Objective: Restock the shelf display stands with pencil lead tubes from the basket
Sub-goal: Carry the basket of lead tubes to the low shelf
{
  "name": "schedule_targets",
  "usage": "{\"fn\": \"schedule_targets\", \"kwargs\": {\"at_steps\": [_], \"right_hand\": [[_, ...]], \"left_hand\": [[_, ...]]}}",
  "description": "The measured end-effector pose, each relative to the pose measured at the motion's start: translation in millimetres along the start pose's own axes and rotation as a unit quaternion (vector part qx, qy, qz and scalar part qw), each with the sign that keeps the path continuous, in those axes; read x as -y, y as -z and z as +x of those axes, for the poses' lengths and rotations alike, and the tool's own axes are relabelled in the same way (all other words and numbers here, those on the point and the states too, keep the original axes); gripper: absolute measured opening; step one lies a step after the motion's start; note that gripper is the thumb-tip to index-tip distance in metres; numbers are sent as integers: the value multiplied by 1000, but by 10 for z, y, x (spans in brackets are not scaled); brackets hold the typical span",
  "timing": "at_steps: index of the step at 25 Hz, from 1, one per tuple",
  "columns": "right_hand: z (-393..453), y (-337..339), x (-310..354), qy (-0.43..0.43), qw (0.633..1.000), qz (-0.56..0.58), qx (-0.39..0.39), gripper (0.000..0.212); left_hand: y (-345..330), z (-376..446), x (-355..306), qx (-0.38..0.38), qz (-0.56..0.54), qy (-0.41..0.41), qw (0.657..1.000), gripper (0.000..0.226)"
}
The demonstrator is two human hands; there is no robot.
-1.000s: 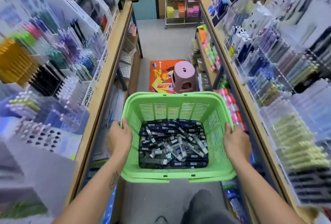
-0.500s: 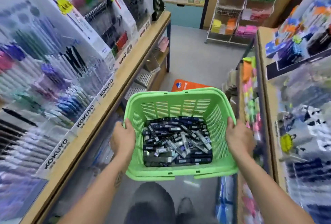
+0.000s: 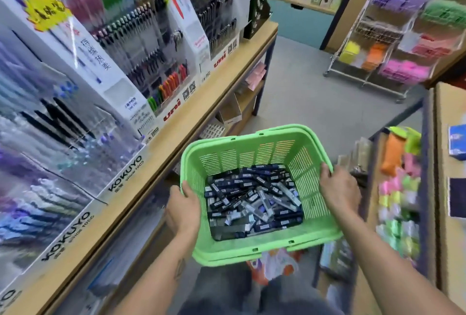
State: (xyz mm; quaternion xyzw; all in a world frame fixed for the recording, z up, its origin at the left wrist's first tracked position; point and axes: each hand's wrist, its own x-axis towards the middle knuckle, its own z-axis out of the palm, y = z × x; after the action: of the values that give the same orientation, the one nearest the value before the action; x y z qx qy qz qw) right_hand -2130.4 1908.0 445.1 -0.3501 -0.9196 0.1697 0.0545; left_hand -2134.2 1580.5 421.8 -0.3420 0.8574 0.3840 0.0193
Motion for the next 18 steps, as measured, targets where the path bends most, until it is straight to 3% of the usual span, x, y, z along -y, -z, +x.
{"fn": "schedule_targets", "kwargs": {"at_steps": [5,14,18], "right_hand": [[785,-149,391,28,999,0,32,47],[1461,-561,784,90,991,-4,95,45],[1852,-792,1021,124,989,0,80,39]], "left_hand": [[-307,215,-332,-8,-15,42,999,45],[-650,466,-481,-37,-19,115,993,44],[-903,583,-639,-68,-53,152,985,44]]}}
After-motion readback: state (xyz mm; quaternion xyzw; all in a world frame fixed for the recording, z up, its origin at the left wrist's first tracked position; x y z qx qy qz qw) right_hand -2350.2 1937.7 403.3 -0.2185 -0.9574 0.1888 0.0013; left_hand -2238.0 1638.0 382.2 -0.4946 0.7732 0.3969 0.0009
